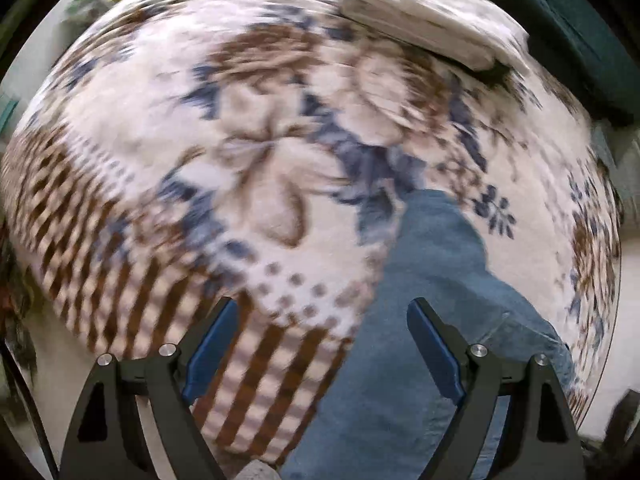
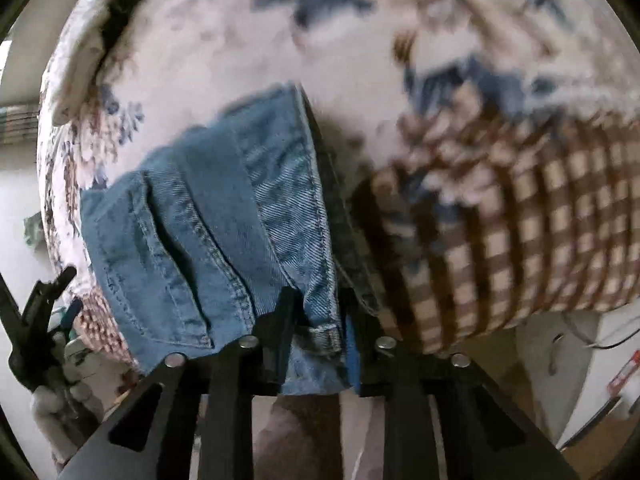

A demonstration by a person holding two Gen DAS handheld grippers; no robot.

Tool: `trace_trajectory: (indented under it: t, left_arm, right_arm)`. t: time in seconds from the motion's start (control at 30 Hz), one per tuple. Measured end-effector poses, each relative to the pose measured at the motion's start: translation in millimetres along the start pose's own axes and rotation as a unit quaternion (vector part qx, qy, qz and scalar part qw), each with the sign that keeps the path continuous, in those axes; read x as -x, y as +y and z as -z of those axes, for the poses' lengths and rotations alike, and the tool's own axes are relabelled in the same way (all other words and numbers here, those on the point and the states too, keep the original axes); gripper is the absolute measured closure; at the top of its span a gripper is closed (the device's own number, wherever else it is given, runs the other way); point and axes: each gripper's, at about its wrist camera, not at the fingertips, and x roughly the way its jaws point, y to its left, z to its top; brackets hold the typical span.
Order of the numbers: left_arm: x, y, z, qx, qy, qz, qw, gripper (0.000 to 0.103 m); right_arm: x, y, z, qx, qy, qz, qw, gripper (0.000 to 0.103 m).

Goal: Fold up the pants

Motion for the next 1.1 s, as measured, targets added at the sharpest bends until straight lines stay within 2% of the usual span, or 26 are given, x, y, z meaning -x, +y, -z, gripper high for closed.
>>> trace_trajectory:
  t: [0.1,0.13,0.2,0.27,0.33,0.37,0.4,0.43,0.47,0.6,0.67,0.7,0.73,0.77,0.8,0.83,0.9,1.03,1.1]
  left_arm:
    - [-24.6,-15.6,-18.1,-0.04,0.024,0.013,0.9988,0.017]
    - [-32.9,-19.5,-23.1,-0.049,0.032,0.016,0.9981,0.017]
    - [-47.5,-26.6,-33.7,-0.051,0.04,0.024,0.9976,0.017]
    - [-60.0,-27.7,-45.2,-0.033,0.048,0.063,0.9963,0.021]
    - [-72.3,-26.3,-55.1,-0.013,0.061,0.098,0.9932,0.062]
    - [-78.2,-24.3,-59.2,-0.001,0.064,0.119,0.9908,0.069]
    - [-81.9,-23.3,-61.4,0.002,0.062,0.12,0.9908,0.075]
    - [-86.9,-20.6,-63.2,0.005,0.06,0.121,0.9908,0.081]
    - [-91.1,-16.8,-63.6,0.012,0.063,0.124,0.9902,0.082]
    - [-110.9,7.1,-66.2,0.071,0.087,0.168,0.9794,0.083]
    - [-101.1,5.7,-65.7,0.066,0.09,0.177,0.9779,0.081]
    - [-95.5,4.8,-63.1,0.067,0.091,0.18,0.9771,0.079]
    - [-86.7,6.5,-60.6,0.07,0.092,0.181,0.9767,0.07]
    - [-74.5,9.5,-56.4,0.073,0.086,0.188,0.9757,0.064]
    - [-65.7,13.4,-53.0,0.076,0.078,0.197,0.9744,0.051]
    - [-56.2,16.9,-47.5,0.078,0.07,0.205,0.9733,0.031]
    - [-38.3,22.9,-30.4,0.072,0.06,0.22,0.9709,0.01]
    - [-36.7,27.0,3.2,0.055,0.088,0.219,0.9703,0.01]
    - [-46.3,29.7,18.3,0.05,0.112,0.216,0.9687,0.01]
  right_arm:
    - [-4.0,3.2,-7.6,-0.015,-0.004,-0.019,1.0,0.062]
    - [-1.2,6.4,-10.3,-0.014,-0.015,-0.024,1.0,0.046]
    - [8.1,4.6,-14.9,-0.015,-0.039,-0.021,0.999,0.031]
    - [7.9,1.9,-23.1,-0.019,-0.054,-0.027,0.998,0.031]
    - [-0.6,-1.4,-34.8,-0.025,-0.052,-0.034,0.998,0.031]
    - [-8.7,-2.3,-40.4,-0.026,-0.044,-0.054,0.997,0.031]
    - [-16.5,-1.6,-45.2,-0.029,-0.037,-0.069,0.997,0.035]
    - [-23.5,-2.6,-46.6,-0.035,-0.038,-0.072,0.996,0.055]
    - [-27.9,-4.5,-46.1,-0.038,-0.046,-0.053,0.997,0.064]
    - [-42.5,-7.2,-50.6,-0.061,-0.037,-0.051,0.996,0.064]
    - [-38.2,0.0,-52.7,-0.036,-0.027,-0.038,0.998,0.06]
    - [-34.6,2.4,-52.2,-0.034,-0.024,-0.04,0.998,0.053]
    - [-27.5,1.6,-47.8,-0.037,-0.025,-0.053,0.998,0.04]
    - [-20.2,-1.1,-39.9,-0.043,-0.03,-0.065,0.997,0.033]
    - [-8.6,-5.9,-27.1,-0.056,-0.045,-0.08,0.994,0.026]
    - [-1.9,-9.8,-19.0,-0.063,-0.054,-0.09,0.992,0.025]
    - [7.9,-17.0,10.8,-0.079,-0.067,-0.11,0.989,0.025]
    - [-4.4,-23.3,55.7,-0.101,-0.061,-0.116,0.986,0.025]
    - [-36.0,-15.0,69.0,-0.114,-0.038,-0.139,0.983,0.025]
